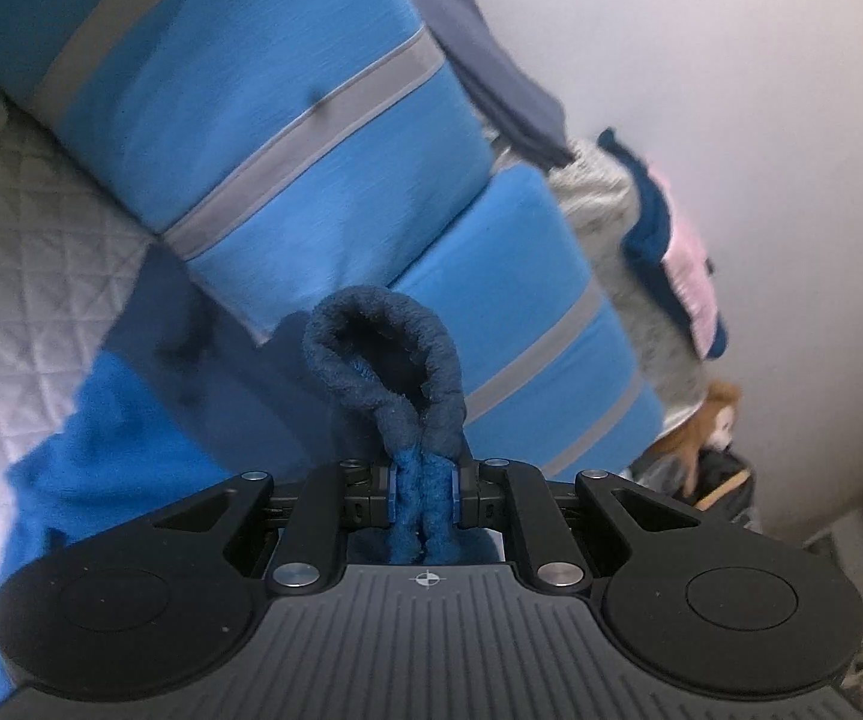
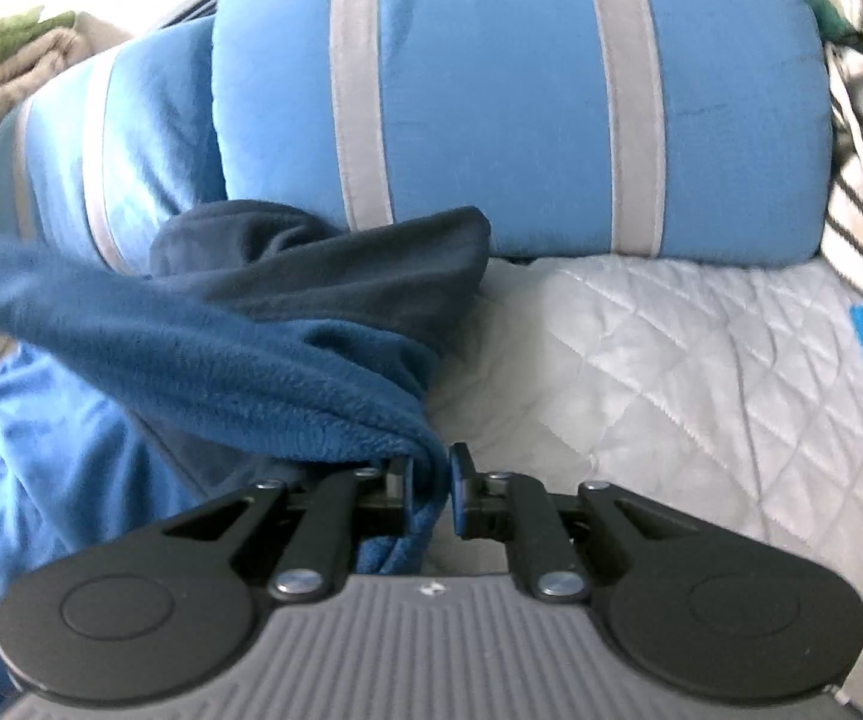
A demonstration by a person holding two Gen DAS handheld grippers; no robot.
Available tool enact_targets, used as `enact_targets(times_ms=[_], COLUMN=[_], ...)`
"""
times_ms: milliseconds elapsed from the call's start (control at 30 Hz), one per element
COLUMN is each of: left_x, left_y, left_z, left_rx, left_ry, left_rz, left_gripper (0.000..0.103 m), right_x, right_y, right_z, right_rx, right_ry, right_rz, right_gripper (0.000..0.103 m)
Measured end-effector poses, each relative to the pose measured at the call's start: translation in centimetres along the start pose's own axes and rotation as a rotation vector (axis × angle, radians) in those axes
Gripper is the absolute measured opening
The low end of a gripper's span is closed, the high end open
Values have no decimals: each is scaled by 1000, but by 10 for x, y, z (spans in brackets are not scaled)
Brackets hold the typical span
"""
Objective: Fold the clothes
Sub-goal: 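Lower the held navy sleeve onto the blue hoodie with the left tool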
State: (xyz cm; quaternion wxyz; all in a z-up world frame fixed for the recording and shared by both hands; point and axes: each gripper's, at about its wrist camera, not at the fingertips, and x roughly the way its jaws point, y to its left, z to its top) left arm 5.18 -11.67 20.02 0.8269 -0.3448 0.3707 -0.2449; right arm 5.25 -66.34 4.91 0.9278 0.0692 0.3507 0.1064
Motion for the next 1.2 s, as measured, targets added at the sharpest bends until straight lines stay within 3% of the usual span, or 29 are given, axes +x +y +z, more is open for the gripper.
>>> enact_targets(times_ms=[400, 600, 1200], left_x=[5, 13, 36], left_y=[54, 84, 142], left_z=[-31, -53, -88], left_rx=[124, 123, -38], left_ry=[106, 167, 283], left_rz=[162, 211, 252], left_gripper=[15, 15, 18], right_x=[0, 1, 6], right_y=[6, 7, 7], right_z=[2, 3, 3], right_rx=[-15, -14, -1], right_ry=[12, 16, 41], right_rz=[6, 9, 5], right_gripper=[14, 14, 14])
